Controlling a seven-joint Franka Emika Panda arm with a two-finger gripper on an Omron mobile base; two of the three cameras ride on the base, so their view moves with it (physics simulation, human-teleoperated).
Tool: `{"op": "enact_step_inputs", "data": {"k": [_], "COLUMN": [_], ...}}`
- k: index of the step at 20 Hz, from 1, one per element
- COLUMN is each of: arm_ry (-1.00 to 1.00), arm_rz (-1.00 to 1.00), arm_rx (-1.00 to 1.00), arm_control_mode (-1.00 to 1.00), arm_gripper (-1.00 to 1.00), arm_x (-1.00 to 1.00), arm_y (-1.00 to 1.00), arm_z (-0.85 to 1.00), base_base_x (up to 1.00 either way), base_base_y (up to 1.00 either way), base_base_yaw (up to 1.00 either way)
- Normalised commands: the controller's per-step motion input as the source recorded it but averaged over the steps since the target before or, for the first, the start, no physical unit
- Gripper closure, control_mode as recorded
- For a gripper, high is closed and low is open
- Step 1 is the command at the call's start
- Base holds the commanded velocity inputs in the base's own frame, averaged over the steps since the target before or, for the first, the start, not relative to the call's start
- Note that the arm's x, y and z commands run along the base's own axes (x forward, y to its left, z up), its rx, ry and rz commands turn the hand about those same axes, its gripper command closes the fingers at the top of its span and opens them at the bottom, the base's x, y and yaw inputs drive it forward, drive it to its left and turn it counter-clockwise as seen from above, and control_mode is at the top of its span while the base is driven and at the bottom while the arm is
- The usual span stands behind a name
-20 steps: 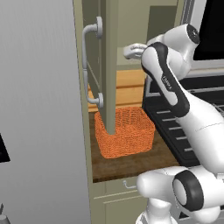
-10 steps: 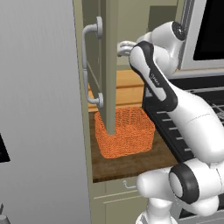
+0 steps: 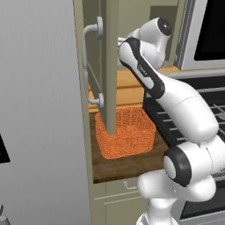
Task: Open the cabinet, pick up the bread from the cabinet and place it in the basket. Then move the basket to the dining counter.
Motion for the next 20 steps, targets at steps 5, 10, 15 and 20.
{"op": "enact_step_inputs", "data": {"k": [5, 10, 15, 20], "arm_ry": [0.00, 0.01, 0.02, 0.03], "arm_rz": [0.00, 0.00, 0.00, 0.00], "arm_rx": [-0.05, -0.02, 0.00, -0.02], "arm_control_mode": [-1.00, -1.00, -1.00, -1.00], "arm_gripper": [-1.00, -1.00, -1.00, -1.00], "arm_x": [0.61, 0.39, 0.35, 0.45], "arm_y": [0.03, 0.19, 0.23, 0.19], "arm_z": [0.00, 0.06, 0.01, 0.00], "base_base_x": [0.00, 0.00, 0.00, 0.00], "base_base_y": [0.00, 0.00, 0.00, 0.00], "base_base_yaw": [0.00, 0.00, 0.00, 0.00]}}
